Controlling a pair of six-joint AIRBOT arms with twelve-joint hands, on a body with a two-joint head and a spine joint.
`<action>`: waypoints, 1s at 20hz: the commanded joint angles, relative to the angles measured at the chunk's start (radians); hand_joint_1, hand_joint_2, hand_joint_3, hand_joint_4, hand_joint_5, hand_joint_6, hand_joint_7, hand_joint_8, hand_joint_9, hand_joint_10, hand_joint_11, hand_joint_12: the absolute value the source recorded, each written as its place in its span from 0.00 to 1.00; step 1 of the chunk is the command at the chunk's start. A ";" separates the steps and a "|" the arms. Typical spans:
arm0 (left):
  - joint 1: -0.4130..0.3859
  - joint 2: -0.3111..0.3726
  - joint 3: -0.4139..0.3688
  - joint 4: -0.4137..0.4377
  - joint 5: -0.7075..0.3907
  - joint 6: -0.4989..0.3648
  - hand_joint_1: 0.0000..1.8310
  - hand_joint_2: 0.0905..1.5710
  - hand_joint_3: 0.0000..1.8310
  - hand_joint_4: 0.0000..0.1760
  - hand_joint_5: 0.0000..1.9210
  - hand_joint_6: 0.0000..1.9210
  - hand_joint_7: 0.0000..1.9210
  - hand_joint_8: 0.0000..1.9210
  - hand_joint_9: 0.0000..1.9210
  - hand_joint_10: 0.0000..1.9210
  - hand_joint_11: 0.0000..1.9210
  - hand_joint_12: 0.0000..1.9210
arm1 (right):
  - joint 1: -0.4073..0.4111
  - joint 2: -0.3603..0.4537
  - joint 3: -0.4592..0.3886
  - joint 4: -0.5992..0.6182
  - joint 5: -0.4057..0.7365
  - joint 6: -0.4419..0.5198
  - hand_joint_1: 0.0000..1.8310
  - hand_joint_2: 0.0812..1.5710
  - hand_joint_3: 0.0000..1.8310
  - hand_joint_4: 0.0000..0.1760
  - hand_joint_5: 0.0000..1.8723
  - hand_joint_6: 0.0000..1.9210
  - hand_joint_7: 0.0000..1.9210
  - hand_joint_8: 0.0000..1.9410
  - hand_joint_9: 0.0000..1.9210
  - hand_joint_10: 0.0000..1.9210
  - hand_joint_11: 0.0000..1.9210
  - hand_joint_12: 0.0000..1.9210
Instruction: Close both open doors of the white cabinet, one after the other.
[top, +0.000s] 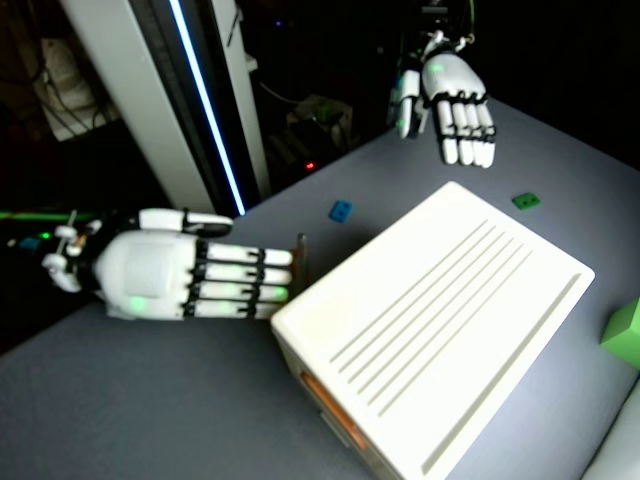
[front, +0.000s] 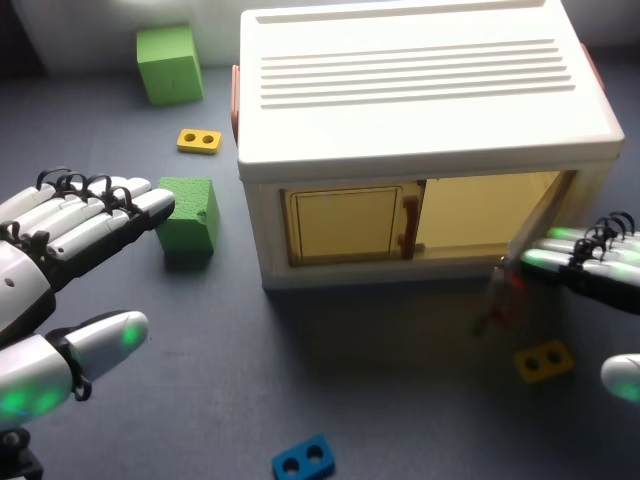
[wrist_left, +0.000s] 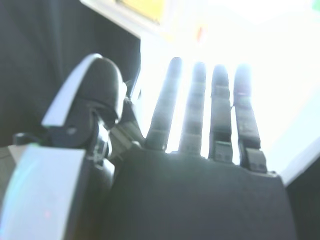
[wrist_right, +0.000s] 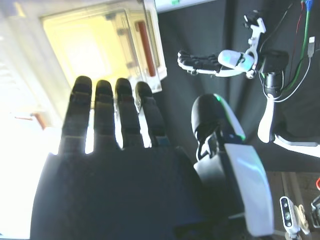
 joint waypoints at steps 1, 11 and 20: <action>-0.001 0.002 -0.003 0.001 -0.134 -0.001 0.00 0.99 0.00 0.00 0.05 0.00 0.06 0.00 0.08 0.00 0.00 0.31 | 0.014 -0.005 0.005 0.023 0.119 0.007 0.00 0.95 0.00 0.00 0.03 0.00 0.02 0.00 0.00 0.00 0.01 0.00; -0.001 0.001 -0.001 0.000 -0.134 0.001 0.00 1.00 0.02 0.00 0.06 0.00 0.04 0.00 0.05 0.00 0.00 0.27 | 0.102 -0.060 0.047 0.026 0.111 0.007 0.00 0.98 0.00 0.00 0.03 0.00 0.03 0.00 0.00 0.00 0.02 0.00; 0.001 0.001 -0.002 -0.003 -0.147 0.003 0.00 0.99 0.00 0.00 0.07 0.00 0.06 0.00 0.07 0.00 0.00 0.28 | 0.049 -0.006 0.018 0.000 0.135 0.097 0.00 0.96 0.00 0.00 0.03 0.00 0.03 0.00 0.01 0.00 0.01 0.00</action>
